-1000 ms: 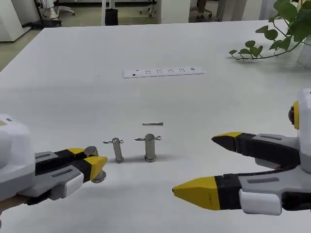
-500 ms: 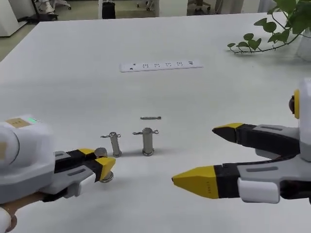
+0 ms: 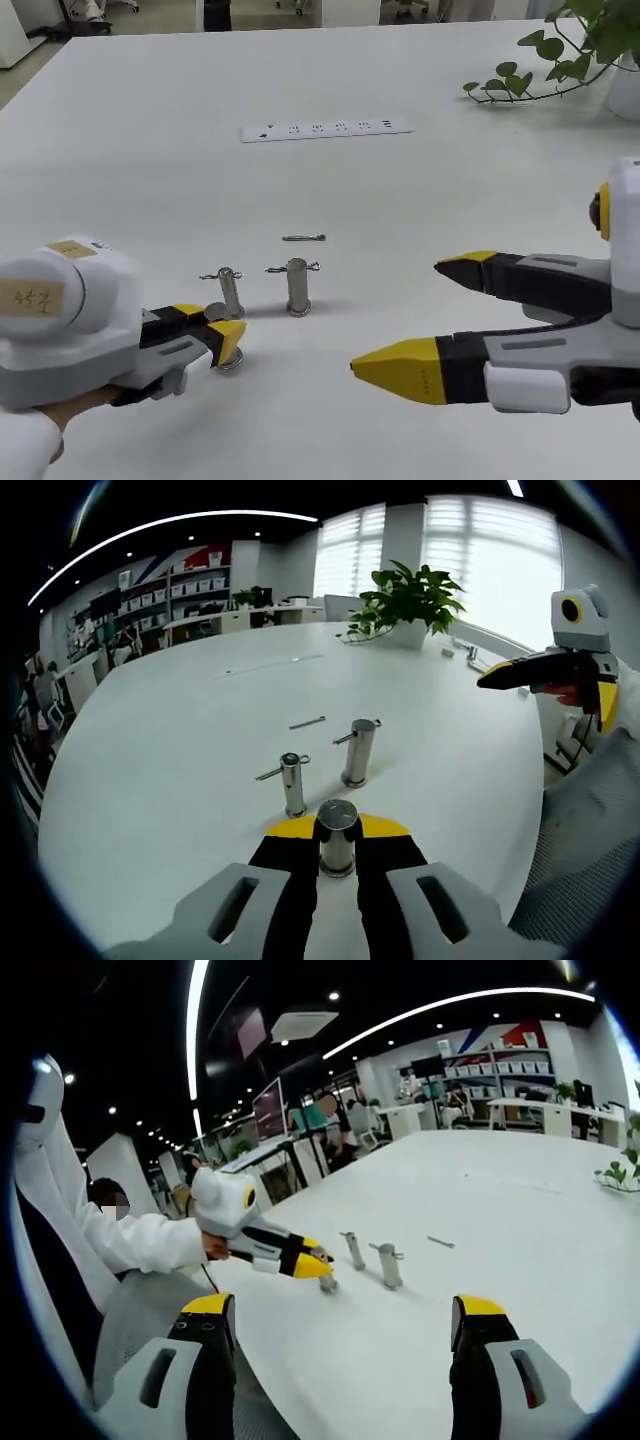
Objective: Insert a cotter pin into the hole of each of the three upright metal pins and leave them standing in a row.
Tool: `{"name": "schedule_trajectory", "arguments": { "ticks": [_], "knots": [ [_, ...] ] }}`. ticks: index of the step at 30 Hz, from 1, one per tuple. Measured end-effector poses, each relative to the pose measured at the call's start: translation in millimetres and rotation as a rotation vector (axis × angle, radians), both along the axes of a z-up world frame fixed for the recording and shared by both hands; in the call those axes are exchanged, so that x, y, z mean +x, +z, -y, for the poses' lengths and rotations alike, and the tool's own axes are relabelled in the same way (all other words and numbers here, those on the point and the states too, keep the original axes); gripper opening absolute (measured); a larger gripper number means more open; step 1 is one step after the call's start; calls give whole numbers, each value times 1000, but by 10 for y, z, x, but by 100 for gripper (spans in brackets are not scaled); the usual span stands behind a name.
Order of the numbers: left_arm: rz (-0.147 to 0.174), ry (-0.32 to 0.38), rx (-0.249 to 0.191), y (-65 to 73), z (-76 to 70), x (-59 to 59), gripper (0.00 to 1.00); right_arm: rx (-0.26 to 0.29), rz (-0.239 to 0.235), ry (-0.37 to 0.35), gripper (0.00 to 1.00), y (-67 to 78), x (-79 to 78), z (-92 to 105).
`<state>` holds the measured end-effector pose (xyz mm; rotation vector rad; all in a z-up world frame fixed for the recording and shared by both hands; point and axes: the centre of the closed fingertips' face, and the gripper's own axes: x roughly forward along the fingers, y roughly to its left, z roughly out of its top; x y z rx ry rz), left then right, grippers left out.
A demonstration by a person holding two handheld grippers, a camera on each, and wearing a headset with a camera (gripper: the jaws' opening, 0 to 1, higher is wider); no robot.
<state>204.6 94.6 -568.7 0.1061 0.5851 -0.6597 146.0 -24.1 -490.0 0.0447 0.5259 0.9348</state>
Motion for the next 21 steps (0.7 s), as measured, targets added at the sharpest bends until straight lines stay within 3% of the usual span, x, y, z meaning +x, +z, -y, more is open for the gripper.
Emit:
{"name": "schedule_trajectory", "arguments": {
  "ticks": [15, 19, 21],
  "knots": [
    [9, 26, -7, -23, 0, 64, 10, -17, -14, 0, 87, -48, -47, 10],
    [57, -8, 33, -30, 12, 30, 10, -37, -24, 7, 87, -86, -69, 17],
    [55, -1, 21, -28, 7, 29, 10, -41, -25, 5, 87, -97, -68, 19]
  ]
}}
